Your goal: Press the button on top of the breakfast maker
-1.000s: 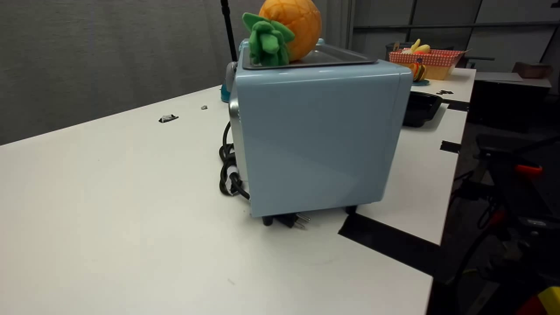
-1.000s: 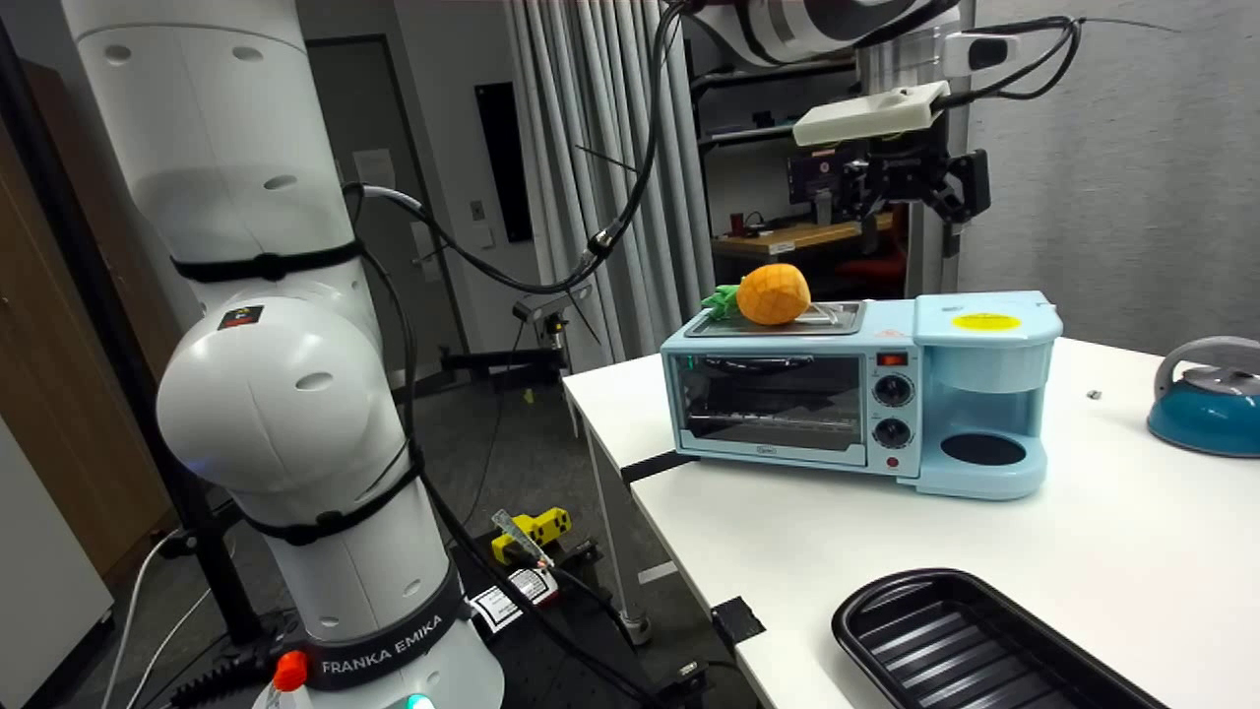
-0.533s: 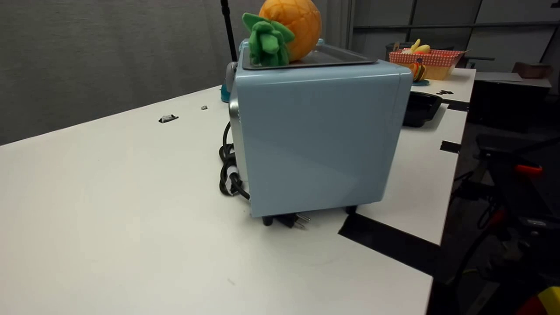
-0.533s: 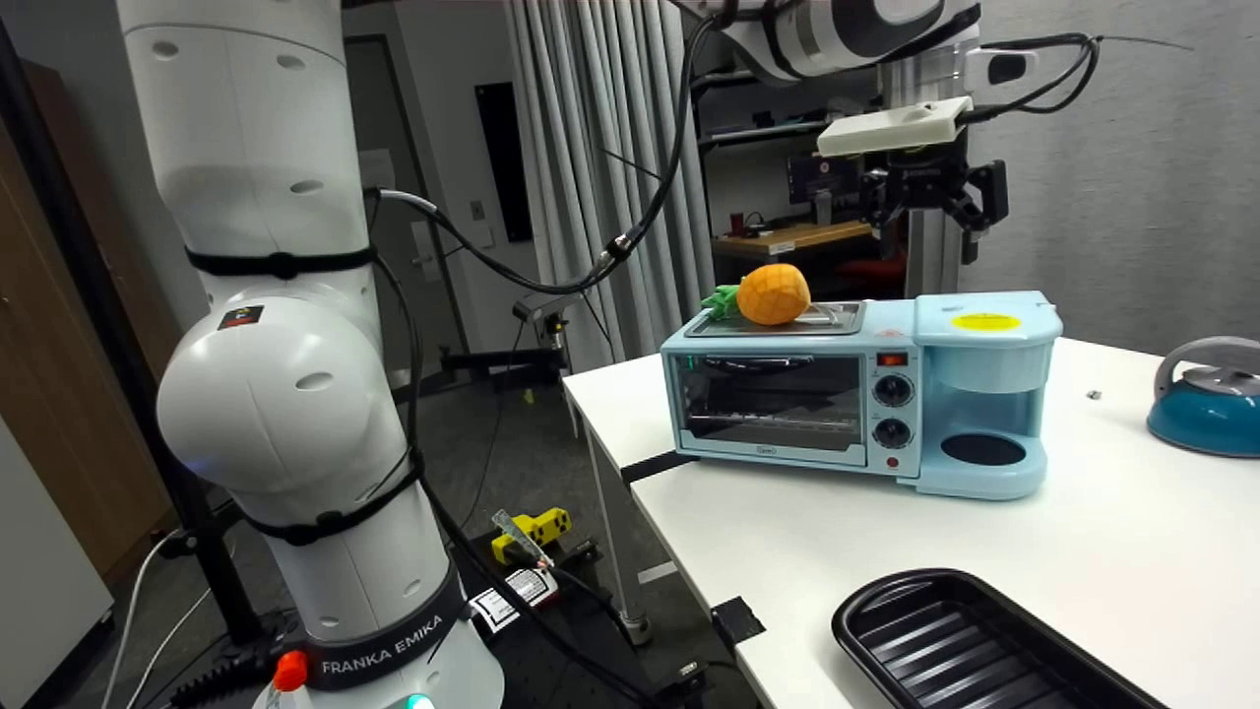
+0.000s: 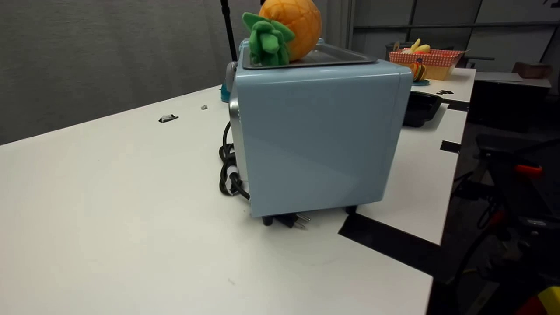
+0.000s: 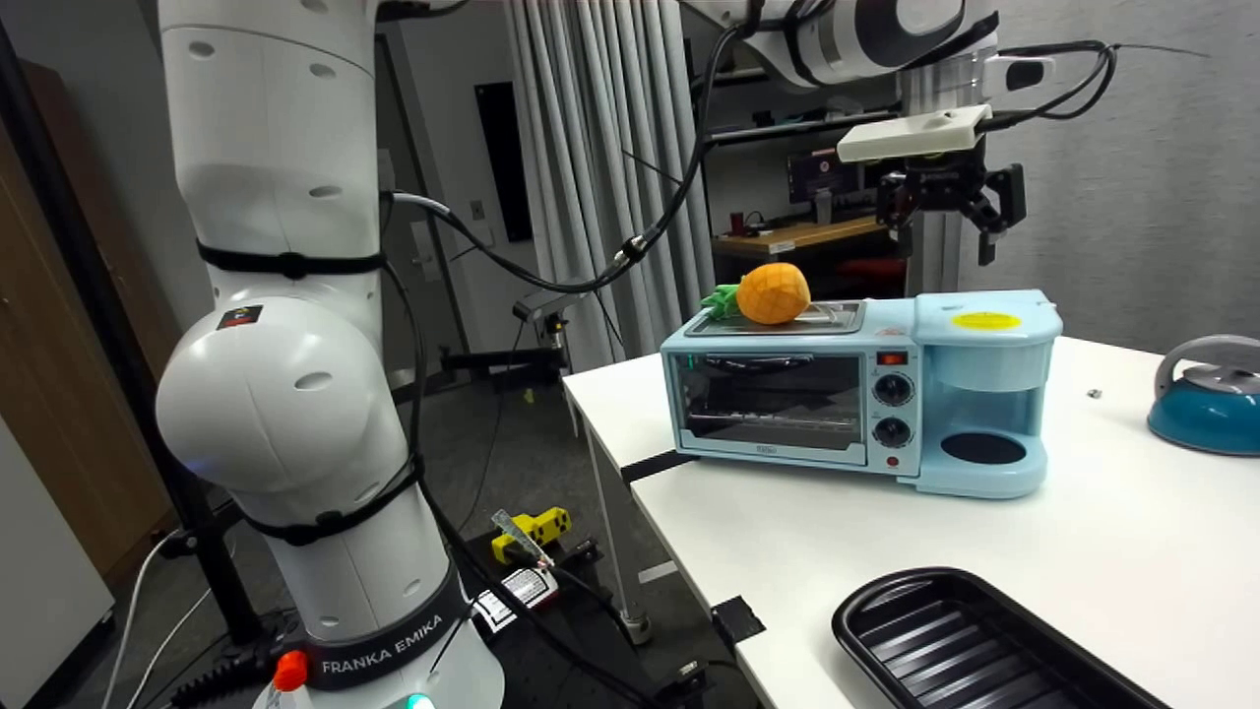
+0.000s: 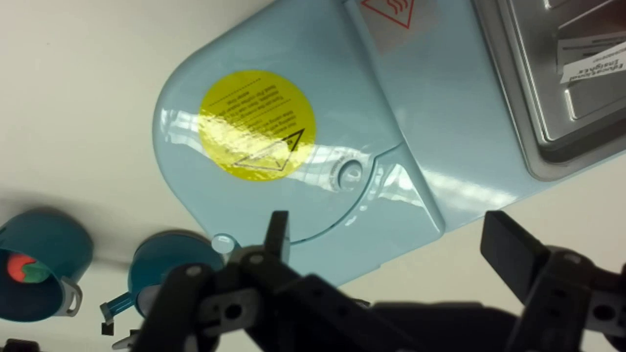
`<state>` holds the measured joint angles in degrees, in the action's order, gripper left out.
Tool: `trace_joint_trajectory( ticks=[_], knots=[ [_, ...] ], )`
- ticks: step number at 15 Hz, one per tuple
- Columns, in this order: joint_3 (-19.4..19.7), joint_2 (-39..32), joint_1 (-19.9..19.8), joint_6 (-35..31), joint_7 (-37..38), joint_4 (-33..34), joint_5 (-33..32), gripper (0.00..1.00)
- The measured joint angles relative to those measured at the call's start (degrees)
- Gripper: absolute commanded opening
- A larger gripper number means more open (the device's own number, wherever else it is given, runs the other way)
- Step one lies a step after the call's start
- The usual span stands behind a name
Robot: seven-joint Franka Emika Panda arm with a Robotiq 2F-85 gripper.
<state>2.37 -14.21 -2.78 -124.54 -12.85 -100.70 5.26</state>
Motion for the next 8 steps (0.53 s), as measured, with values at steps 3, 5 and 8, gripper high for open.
trace_joint_trajectory(
  ticks=[3,5,8],
  knots=[
    [-0.01,-0.27,0.00,0.00,0.07,0.33,0.02,1.00],
    [-0.01,-0.27,0.00,0.00,0.07,0.34,-0.01,0.74],
    [-0.02,-0.27,0.00,0.00,0.06,0.20,-0.02,0.49]
  ],
)
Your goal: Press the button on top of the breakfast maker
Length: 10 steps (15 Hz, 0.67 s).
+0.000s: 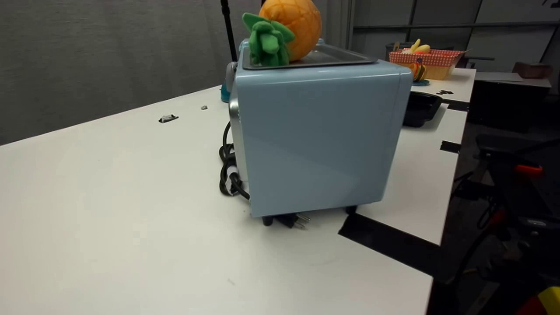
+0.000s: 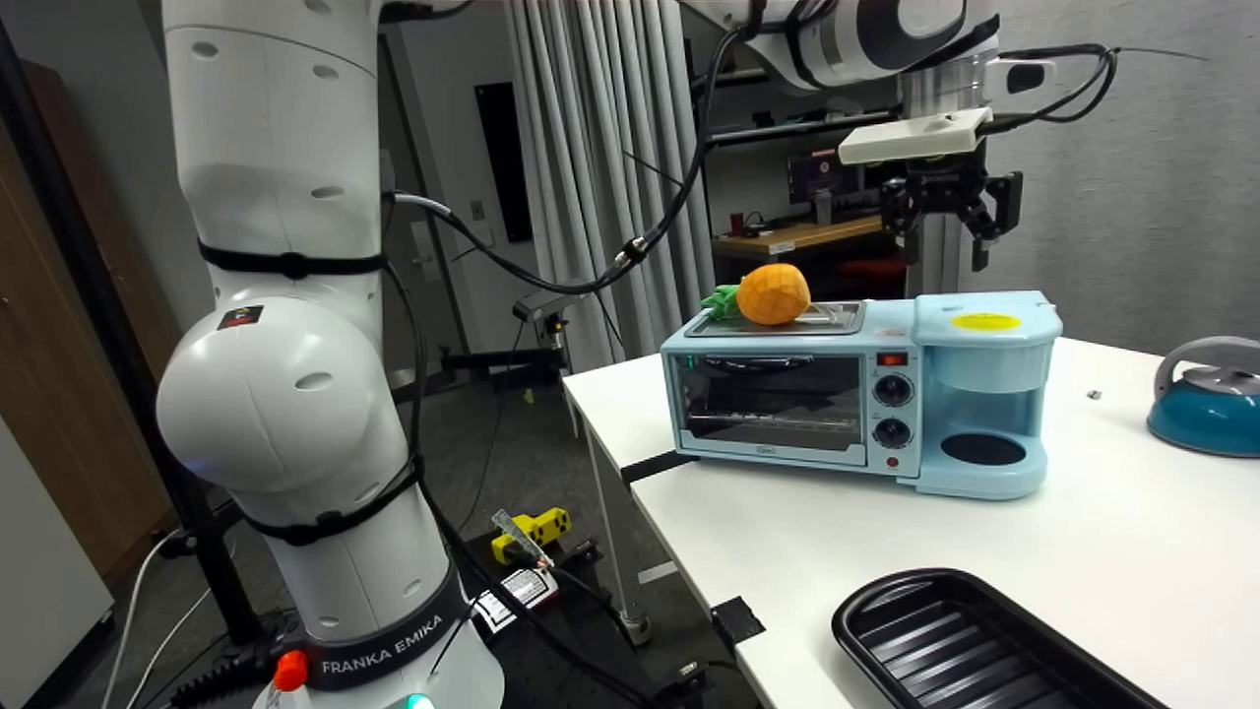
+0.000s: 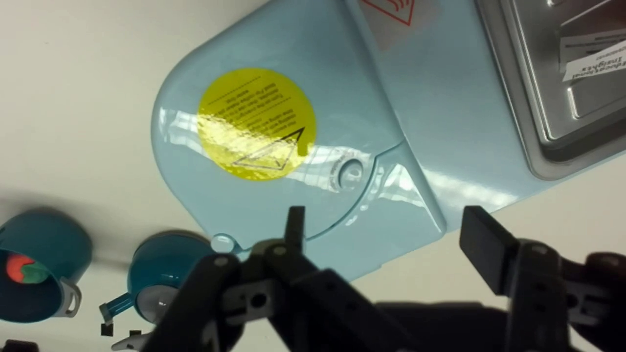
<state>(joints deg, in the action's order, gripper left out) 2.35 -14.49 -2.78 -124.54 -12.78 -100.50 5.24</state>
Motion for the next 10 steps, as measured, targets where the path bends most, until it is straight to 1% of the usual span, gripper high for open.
trace_joint_trajectory(
  ticks=[6,7,10],
  knots=[
    [0.00,0.01,0.00,0.00,0.00,-0.01,-0.38,0.05],
    [0.00,0.00,0.00,0.00,0.00,-0.03,-0.56,0.01],
    [0.00,-0.02,-0.03,0.00,0.00,-0.24,-0.72,0.00]
  ],
)
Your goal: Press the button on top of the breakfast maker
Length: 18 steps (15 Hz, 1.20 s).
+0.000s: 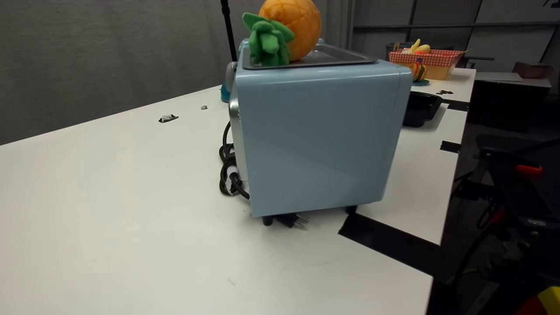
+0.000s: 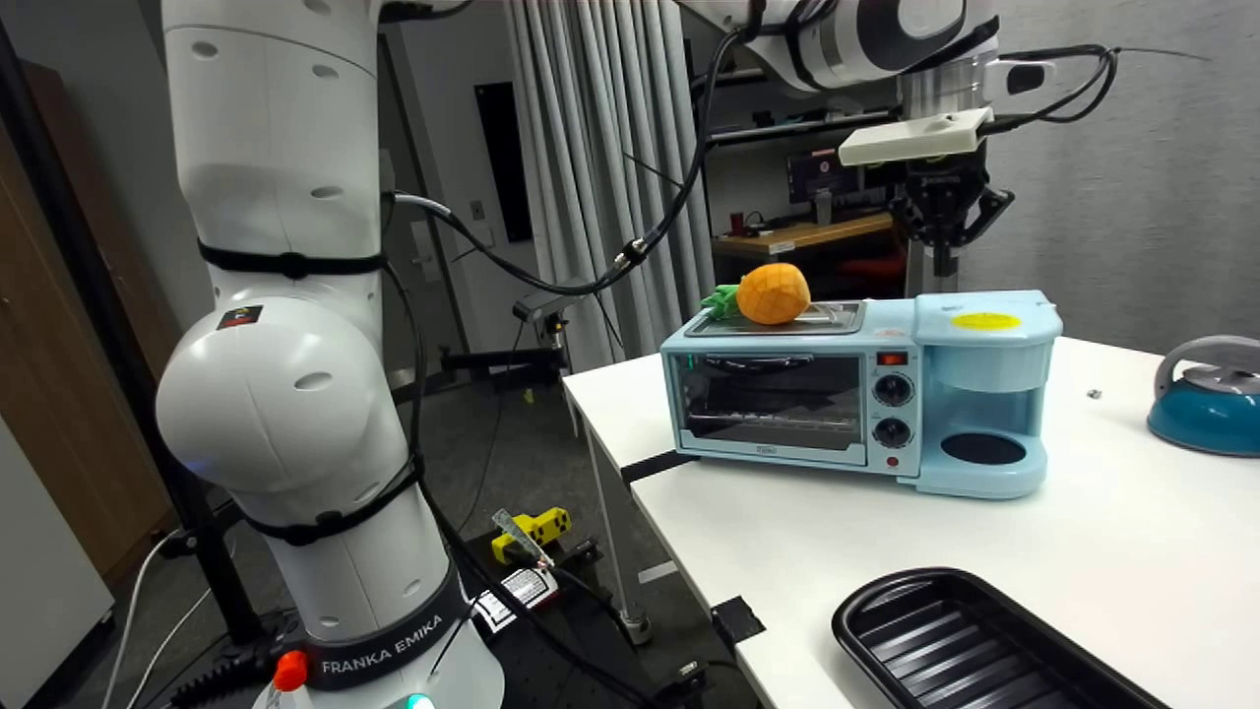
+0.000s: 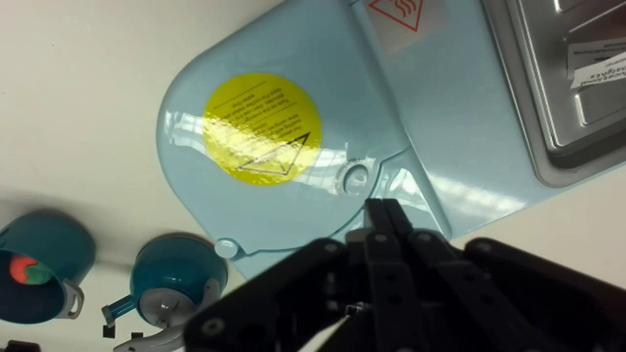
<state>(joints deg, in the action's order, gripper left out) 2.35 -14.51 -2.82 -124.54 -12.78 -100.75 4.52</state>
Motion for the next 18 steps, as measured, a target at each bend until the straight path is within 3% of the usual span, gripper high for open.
trace_joint_trajectory(
  ticks=[18],
  knots=[
    [0.02,-3.49,-0.60,-1.82,0.00,0.12,-0.06,0.00]
  ],
)
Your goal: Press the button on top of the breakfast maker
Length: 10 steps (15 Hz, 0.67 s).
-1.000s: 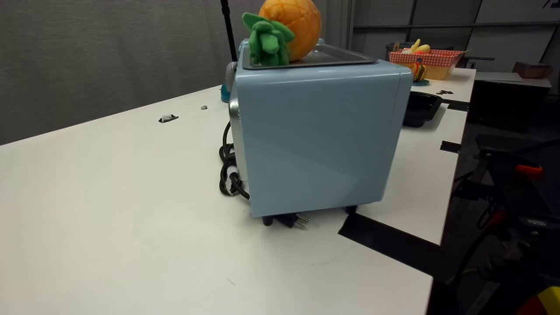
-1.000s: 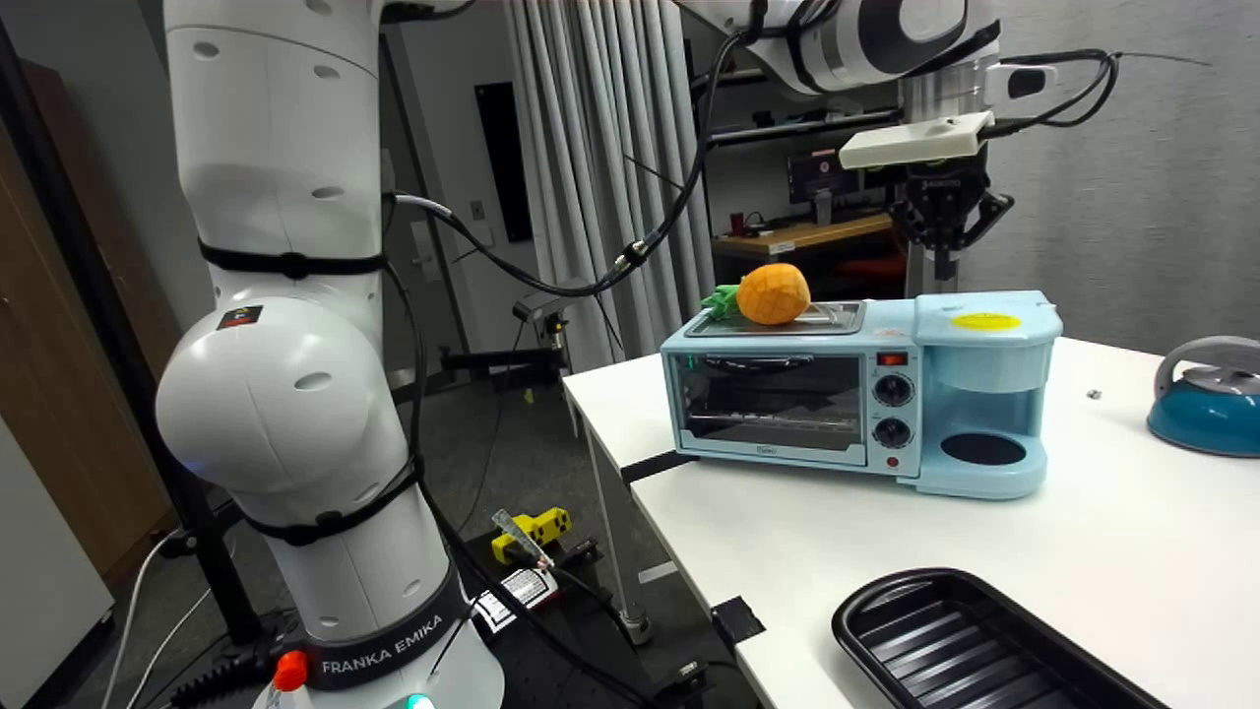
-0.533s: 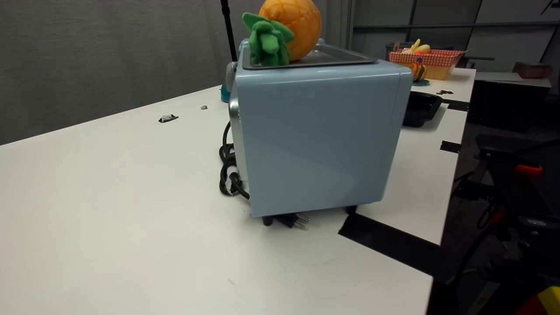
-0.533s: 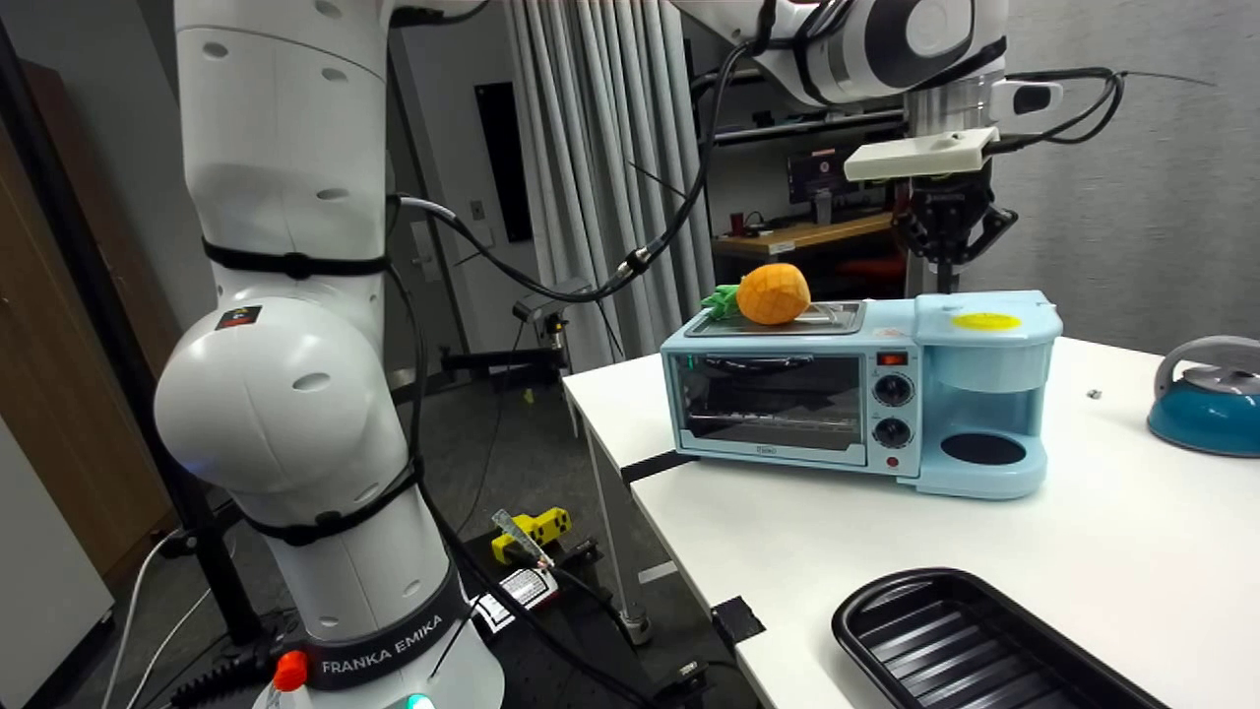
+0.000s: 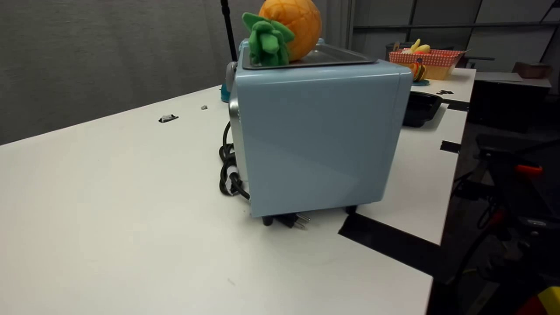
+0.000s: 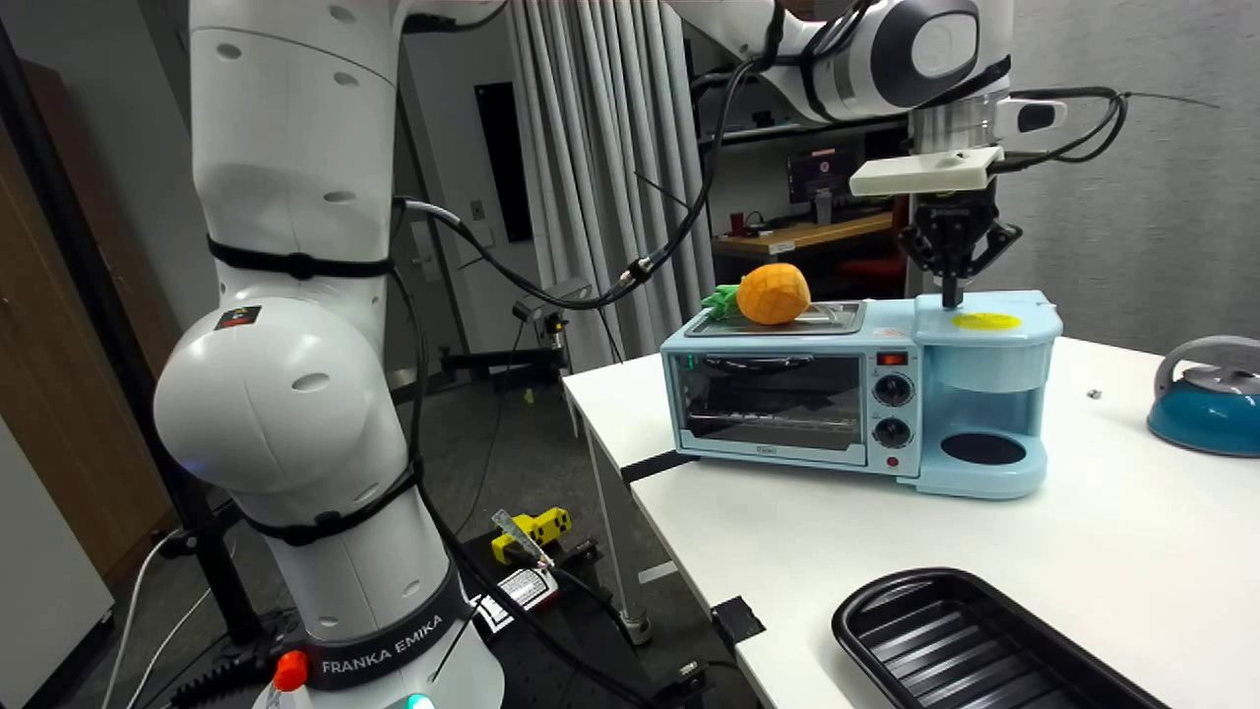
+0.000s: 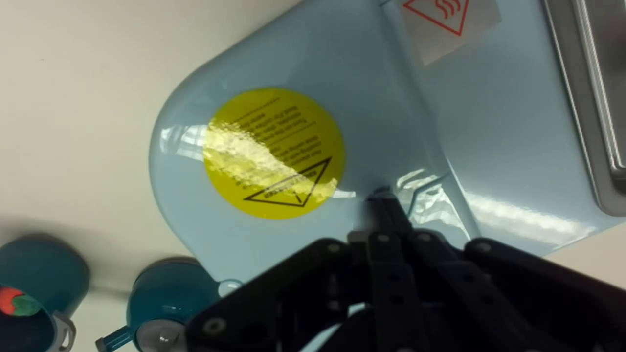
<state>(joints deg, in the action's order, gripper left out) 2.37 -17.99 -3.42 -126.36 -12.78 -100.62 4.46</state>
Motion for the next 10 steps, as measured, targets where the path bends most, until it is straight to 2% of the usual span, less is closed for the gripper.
trace_joint_trajectory(
  ticks=[10],
  knots=[
    [0.08,-0.28,-0.16,-0.89,1.28,-0.37,0.04,0.00]
  ],
)
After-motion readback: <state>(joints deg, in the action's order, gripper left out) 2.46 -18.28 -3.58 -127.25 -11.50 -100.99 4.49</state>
